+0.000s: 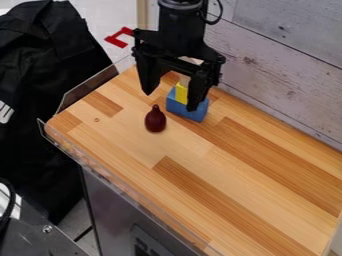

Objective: Took the brown object and put it on top of the arch

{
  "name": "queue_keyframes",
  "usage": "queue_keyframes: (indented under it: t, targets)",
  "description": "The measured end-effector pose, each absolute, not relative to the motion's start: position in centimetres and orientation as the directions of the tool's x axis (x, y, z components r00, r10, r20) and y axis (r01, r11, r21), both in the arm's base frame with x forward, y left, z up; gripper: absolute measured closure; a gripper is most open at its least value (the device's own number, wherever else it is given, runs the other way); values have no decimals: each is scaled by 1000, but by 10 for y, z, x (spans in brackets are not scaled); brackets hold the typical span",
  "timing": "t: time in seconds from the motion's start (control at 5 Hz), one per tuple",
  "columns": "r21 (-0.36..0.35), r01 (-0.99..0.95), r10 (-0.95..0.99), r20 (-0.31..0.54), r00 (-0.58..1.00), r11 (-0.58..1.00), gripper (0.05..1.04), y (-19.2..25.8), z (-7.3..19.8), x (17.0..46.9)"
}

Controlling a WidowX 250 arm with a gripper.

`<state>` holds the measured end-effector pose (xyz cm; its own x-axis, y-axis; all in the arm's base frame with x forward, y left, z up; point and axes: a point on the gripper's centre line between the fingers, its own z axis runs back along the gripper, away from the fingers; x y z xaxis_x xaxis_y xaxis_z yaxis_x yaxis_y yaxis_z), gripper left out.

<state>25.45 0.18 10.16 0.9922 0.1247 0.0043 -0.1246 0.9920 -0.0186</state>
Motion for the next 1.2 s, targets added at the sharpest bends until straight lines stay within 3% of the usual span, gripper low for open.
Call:
queue_keyframes:
  t: [0.8,1.2]
  targets:
    - [-41,-216,213,-73,974,976,85,27,50,263]
    - [-55,-169,161,-118,980,984,85,28,28,269]
